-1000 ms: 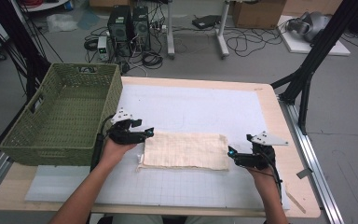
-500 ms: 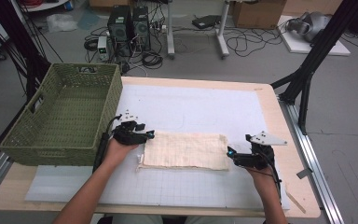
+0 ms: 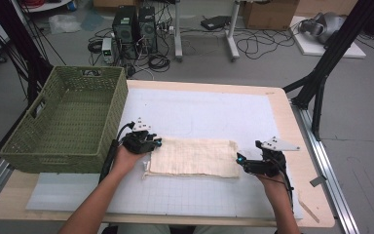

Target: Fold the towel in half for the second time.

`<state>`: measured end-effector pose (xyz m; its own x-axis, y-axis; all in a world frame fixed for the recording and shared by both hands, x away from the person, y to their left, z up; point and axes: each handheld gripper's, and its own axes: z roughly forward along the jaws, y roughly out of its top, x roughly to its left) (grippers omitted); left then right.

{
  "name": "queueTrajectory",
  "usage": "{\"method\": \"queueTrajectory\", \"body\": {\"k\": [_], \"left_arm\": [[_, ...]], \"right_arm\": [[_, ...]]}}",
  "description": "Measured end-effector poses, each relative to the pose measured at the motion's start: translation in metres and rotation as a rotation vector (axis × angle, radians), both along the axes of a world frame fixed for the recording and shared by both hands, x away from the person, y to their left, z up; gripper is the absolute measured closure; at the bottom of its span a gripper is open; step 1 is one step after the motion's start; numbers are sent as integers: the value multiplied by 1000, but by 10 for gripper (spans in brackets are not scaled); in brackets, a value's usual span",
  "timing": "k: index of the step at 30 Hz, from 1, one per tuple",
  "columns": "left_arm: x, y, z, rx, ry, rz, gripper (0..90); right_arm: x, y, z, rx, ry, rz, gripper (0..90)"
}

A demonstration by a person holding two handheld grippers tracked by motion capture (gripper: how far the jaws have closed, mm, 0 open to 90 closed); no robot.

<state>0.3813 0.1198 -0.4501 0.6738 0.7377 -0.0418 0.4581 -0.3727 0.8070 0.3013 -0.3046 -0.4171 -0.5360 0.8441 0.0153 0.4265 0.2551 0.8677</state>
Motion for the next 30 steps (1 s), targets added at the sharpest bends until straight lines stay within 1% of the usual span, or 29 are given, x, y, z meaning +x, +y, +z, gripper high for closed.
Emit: {"method": "queueTrajectory", "body": {"k": [1, 2, 3, 5, 7, 13, 14, 15, 16, 17, 18, 20, 23, 24, 25, 26, 28, 30], "left_arm": [[0, -1, 0, 5, -4, 7, 730], [0, 0, 0, 2, -5, 7, 778], [0, 0, 0, 2, -5, 3, 819], [0, 0, 0, 3, -7, -1, 845], [0, 1, 0, -7, -2, 1, 850], [1, 7, 1, -55, 6, 6, 856], [1, 8, 1, -68, 10, 8, 856], [1, 9, 2, -79, 9, 13, 855], [1, 10, 2, -91, 7, 15, 855], [0, 10, 3, -99, 3, 17, 855], [0, 11, 4, -102, -1, 16, 855], [0, 12, 5, -116, -4, 19, 851], [0, 14, 5, -115, -4, 18, 851], [0, 13, 5, -125, -3, 23, 852], [0, 13, 5, -123, -3, 22, 853], [0, 14, 5, -124, -2, 19, 853], [0, 14, 5, -124, -3, 19, 853], [1, 14, 4, -130, -1, 20, 853]], "right_arm": [[1, 0, 0, -1, 2, 2, 112], [1, 0, -1, 5, 6, -1, 112], [1, 0, -1, -1, 7, 0, 112], [3, 1, -2, -3, 10, -6, 112], [4, 1, -2, -3, 16, -11, 111], [9, 2, -4, -5, 21, -13, 111], [10, 2, -4, -2, 29, -23, 111], [13, 3, -5, -3, 30, -27, 111], [17, 3, -5, -7, 40, -30, 111], [21, 4, -6, -14, 50, -22, 111], [25, 6, -7, -32, 60, -15, 111], [34, 10, -8, -48, 79, -9, 112], [47, 14, -10, -38, 97, -2, 112], [51, 16, -10, -41, 101, -3, 112], [55, 16, -10, -51, 99, -8, 136], [59, 17, -10, -53, 107, -4, 211], [64, 17, -9, -64, 93, 18, 327], [70, 17, -11, -60, 113, 33, 429]]}}
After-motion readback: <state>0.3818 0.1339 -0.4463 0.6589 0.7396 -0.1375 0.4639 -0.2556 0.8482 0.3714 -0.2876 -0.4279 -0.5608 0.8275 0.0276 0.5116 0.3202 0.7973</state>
